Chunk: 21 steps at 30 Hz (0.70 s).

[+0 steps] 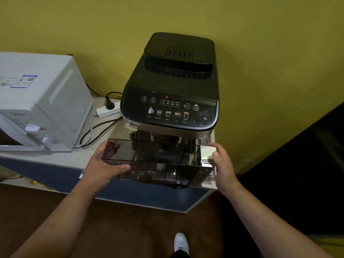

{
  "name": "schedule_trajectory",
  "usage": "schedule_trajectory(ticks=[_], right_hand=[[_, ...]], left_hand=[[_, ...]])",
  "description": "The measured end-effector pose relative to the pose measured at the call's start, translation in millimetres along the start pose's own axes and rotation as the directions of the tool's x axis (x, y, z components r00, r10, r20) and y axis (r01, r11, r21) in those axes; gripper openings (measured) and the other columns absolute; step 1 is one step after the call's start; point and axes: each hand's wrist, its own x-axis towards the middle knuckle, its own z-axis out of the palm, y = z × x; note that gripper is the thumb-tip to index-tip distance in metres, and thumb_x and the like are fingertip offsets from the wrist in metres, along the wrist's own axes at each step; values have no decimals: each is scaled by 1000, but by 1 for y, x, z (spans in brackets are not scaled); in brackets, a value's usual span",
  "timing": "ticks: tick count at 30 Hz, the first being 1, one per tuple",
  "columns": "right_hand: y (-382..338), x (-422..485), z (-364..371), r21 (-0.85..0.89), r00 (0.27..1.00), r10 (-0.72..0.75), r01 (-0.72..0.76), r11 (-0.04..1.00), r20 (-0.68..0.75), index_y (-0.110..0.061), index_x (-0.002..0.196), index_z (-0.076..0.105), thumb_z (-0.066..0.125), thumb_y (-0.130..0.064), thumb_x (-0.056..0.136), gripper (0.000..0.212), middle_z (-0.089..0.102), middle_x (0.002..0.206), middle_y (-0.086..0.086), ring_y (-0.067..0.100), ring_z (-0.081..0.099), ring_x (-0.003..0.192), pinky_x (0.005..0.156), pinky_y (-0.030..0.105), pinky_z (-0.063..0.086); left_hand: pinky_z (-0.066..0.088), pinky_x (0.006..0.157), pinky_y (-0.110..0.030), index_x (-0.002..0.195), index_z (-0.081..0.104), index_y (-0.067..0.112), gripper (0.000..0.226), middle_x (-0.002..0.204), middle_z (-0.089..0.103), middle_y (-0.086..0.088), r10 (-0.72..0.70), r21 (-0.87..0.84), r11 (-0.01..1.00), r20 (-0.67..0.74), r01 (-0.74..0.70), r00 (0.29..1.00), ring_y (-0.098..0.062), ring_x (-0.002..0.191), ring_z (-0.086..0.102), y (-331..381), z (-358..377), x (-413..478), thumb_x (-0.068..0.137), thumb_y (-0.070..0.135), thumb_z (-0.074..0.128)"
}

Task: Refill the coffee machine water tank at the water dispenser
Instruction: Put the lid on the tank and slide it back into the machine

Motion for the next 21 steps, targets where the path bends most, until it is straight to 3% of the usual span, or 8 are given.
schedule_trajectory(ticks=[3, 6, 9, 13, 17, 19, 21], right_hand=[[3, 7, -28, -130, 976, -9, -20, 991, -219, -20, 114, 58, 48, -51, 80, 47, 62, 110, -1, 16, 60, 104, 87, 30, 49], [23, 20, -60, -286, 934, 52, -160, 945, -353, -16, 125, 54, 56, -35, 93, 37, 58, 121, 2, 22, 54, 117, 100, 41, 46], [47, 35, -70, -451, 929, 172, -314, 835, -329, -18, 132, 52, 62, -31, 92, 43, 56, 131, 2, 22, 53, 121, 101, 44, 48], [73, 46, -58, -580, 942, 254, -335, 743, -219, -15, 133, 52, 62, -28, 93, 44, 55, 127, -1, 21, 58, 114, 86, 26, 47], [93, 56, -41, -709, 937, 282, -341, 617, -205, -18, 127, 58, 60, -30, 91, 38, 61, 124, 8, 24, 63, 101, 85, 41, 57], [93, 60, -35, -746, 931, 294, -350, 566, -214, -15, 124, 59, 58, -26, 91, 35, 61, 121, 10, 26, 62, 101, 87, 43, 56], [86, 62, -28, -760, 931, 290, -351, 547, -222, -11, 115, 62, 57, -24, 91, 28, 64, 112, 11, 28, 63, 98, 86, 44, 56]], left_hand=[[50, 103, -48, 119, 60, 36, 74, 123, 66, 7, 11, -27, 1000, 1, -11, 1000, -15, 119, 61, 0, -1, -2, 62, -2, 87], [51, 99, -51, 113, 62, 42, 69, 119, 69, 3, 24, -45, 999, 25, -23, 999, -17, 113, 64, 3, -1, -5, 57, 10, 85], [50, 100, -53, 109, 63, 41, 64, 113, 72, 3, 44, -48, 998, 28, -43, 999, -15, 108, 67, 1, -1, -5, 69, -6, 79], [53, 89, -38, 111, 63, 34, 63, 100, 77, 13, 61, -35, 998, 21, -60, 998, 2, 92, 72, 1, 4, -4, 74, -15, 73], [58, 87, -34, 124, 62, 26, 70, 119, 70, 6, 53, -99, 994, -1, -53, 999, 3, 98, 71, -6, 4, 2, 73, -21, 71], [61, 81, -26, 115, 63, 33, 69, 113, 72, 8, 67, -120, 990, -4, -67, 998, 6, 96, 71, -7, 5, 3, 75, -23, 67], [60, 85, -32, 112, 63, 35, 69, 106, 76, 13, 65, -124, 990, 2, -64, 998, 5, 99, 71, -7, 5, 4, 75, -23, 67]])
